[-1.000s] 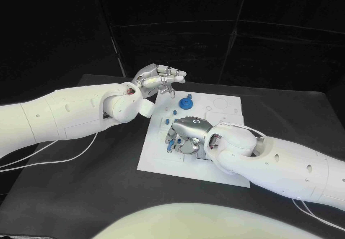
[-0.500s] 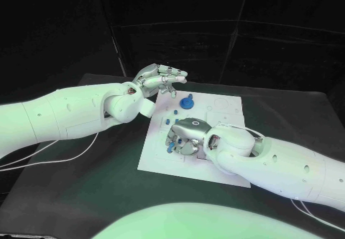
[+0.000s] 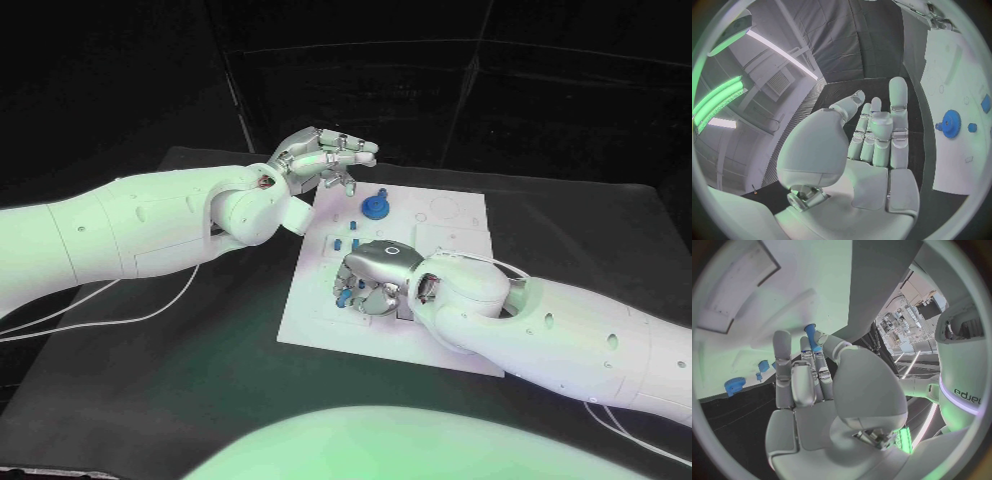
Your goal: Assemble the parts on the task board
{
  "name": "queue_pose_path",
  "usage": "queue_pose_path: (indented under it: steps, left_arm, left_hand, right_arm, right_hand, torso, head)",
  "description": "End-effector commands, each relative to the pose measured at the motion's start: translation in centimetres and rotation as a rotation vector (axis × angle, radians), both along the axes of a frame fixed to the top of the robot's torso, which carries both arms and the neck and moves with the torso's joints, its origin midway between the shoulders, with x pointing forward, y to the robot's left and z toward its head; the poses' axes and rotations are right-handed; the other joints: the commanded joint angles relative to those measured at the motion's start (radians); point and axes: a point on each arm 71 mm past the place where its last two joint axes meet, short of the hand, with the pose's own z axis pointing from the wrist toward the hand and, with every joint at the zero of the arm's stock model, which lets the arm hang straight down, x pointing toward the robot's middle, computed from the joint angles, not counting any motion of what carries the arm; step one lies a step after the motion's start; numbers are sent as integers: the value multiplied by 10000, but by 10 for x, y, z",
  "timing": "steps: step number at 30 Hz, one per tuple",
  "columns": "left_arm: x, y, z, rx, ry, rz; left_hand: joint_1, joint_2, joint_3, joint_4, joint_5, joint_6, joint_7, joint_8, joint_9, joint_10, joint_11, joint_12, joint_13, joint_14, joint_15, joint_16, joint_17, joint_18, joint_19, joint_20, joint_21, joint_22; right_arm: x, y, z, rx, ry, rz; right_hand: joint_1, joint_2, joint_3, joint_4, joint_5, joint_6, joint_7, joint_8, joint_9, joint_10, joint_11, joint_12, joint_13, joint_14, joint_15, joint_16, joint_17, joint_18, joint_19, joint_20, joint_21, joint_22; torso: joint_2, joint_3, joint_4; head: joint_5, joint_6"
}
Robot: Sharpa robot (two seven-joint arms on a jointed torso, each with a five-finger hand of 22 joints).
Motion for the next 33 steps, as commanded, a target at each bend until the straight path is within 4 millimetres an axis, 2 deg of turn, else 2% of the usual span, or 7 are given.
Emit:
queue_pose_path:
  steps: [1,6,11,18,25,29,33]
  left_arm:
    - [0,-1,1,-54,-44,-142]
    - [0,-1,1,-49,-35,-144]
    - [0,-2,1,-51,-29,-159]
    - [0,-2,1,-51,-16,-177]
    - [0,-1,1,-47,-4,-179]
    - [0,0,1,-41,3,-170]
    - [0,1,1,-35,8,-158]
  left_hand:
    - [-26,65,-67,7,-27,-64,-22,-41,4,-89,-11,35,1,-65,20,20,-6,121,-23,39,-61,-10]
    - [-32,69,-76,13,-27,-73,-18,-40,4,-99,-8,42,2,-70,23,21,-12,121,-25,42,-63,-11]
    - [-32,69,-76,13,-27,-73,-18,-40,4,-99,-8,42,2,-70,23,21,-12,121,-25,42,-63,-11]
    - [-32,69,-76,13,-27,-73,-18,-40,4,-99,-8,42,2,-70,23,21,-12,121,-25,42,-63,-11]
    - [-44,79,-88,26,-27,-83,-15,-37,4,-114,-4,54,3,-78,27,20,-26,122,-27,46,-65,-13]
    - [-44,79,-88,27,-27,-83,-15,-37,4,-114,-4,54,3,-78,27,20,-26,122,-28,46,-66,-13]
    - [-44,79,-88,27,-27,-83,-15,-37,4,-114,-4,54,3,-78,27,20,-26,122,-28,46,-66,-13]
  right_arm:
    - [-1,0,-2,-288,-17,13]
    - [0,1,-5,-481,-42,-81]
    - [0,3,-5,-361,-123,-98]
    - [0,3,0,230,-368,-129]
    - [-3,-1,7,1193,-575,-181]
    - [-7,-9,13,1855,-623,-260]
    - [-9,-26,19,2389,-392,-603]
  right_hand:
    - [-82,43,-102,19,19,-97,58,-60,-16,26,-57,-29,-18,281,12,14,-13,74,-110,15,-49,-94]
    - [-485,-193,-343,167,151,-589,278,-333,-52,-831,217,-590,-202,183,230,-160,-343,110,-383,173,-300,-521]
    - [-688,-410,-663,232,188,-913,352,-389,-55,-1586,384,-905,-198,20,375,-460,-889,128,-501,334,-444,-615]
    - [-682,-458,-1346,257,225,-1571,301,-374,-44,-2230,400,-767,-143,-186,398,-814,-1481,151,-592,398,-694,-781]
    - [-673,-445,-1578,272,273,-1673,313,-373,-38,-2331,402,-634,-131,-193,398,-843,-1532,146,-569,397,-741,-821]
    - [-634,-439,-1719,263,350,-1753,318,-380,-40,-2382,403,-533,-123,-193,399,-860,-1565,147,-548,397,-766,-845]
    - [-597,-366,-1877,281,473,-1756,319,-355,-25,-2204,376,-267,-85,-121,380,-818,-1535,150,-491,381,-779,-870]
  torso:
    - [0,-2,-2]
    - [1,0,-9]
    - [-1,1,-7]
    - [-2,1,-5]
    - [-6,4,-8]
    - [-20,4,-23]
    - [-30,-11,-22]
  head:
    - [-2,4]
    - [-5,5]
    - [-13,4]
    - [-21,8]
    - [-25,8]
    - [-60,31]
    - [-156,74]
